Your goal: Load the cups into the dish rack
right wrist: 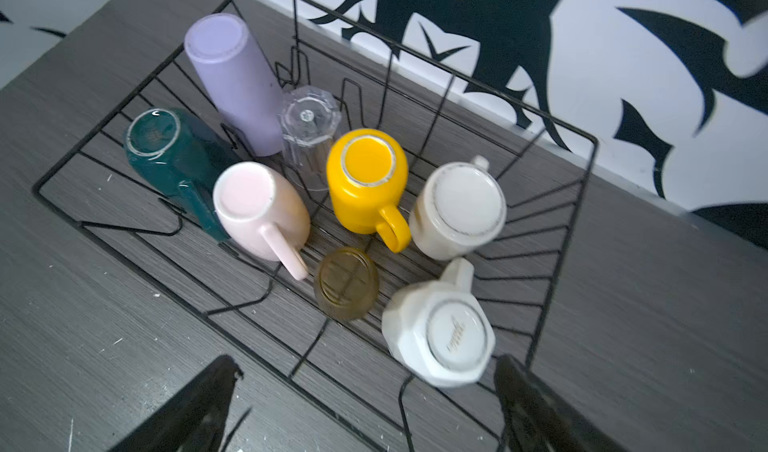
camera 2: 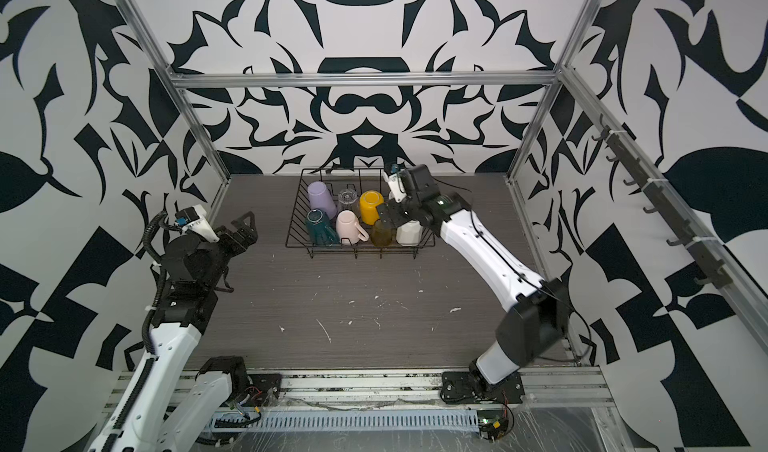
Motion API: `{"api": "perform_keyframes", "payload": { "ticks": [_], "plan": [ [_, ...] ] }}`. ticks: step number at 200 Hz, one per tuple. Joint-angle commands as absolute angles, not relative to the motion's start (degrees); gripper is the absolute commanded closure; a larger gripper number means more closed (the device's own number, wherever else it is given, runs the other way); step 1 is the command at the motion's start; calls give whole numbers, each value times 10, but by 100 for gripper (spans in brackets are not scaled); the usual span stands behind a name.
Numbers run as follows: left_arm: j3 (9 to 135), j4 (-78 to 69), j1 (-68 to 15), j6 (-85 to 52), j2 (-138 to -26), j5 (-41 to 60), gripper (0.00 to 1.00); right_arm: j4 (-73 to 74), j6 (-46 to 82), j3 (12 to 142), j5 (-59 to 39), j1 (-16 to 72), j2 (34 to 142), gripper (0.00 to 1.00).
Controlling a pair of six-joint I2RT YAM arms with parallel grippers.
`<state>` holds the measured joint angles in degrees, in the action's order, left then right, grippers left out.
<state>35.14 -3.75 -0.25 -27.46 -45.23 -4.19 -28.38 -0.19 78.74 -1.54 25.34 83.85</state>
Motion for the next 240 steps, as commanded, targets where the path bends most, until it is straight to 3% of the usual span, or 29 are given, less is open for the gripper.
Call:
{"api": "perform_keyframes", "payload": {
  "ticks": [1, 47, 86, 109, 164, 187, 219, 240],
  "plan": [
    [312, -109, 1, -233, -483, -133, 0, -107, 58, 658, -34, 195, 750, 1],
    [227, -226, 2, -154, -548, -228, 1, 62, 68, 426, 94, 127, 636, 0],
    [171, -316, 1, -142, -618, -257, 1, 157, 42, 322, 208, 120, 657, 0],
    [146, -423, 2, -132, -688, -264, 1, 261, 18, 258, 215, 115, 684, 0],
    [159, -520, 4, -85, -780, -232, 1, 493, -14, 166, 204, 103, 777, 0],
    [137, -689, 3, -61, -878, -233, 1, 554, -30, 159, 179, 103, 816, 0],
    [163, -655, 3, -59, -907, -219, 1, 710, -48, 132, 170, 104, 919, 0],
    [173, -614, 3, -66, -895, -213, 1, 634, -46, 146, 153, 103, 891, 0]
  ]
}}
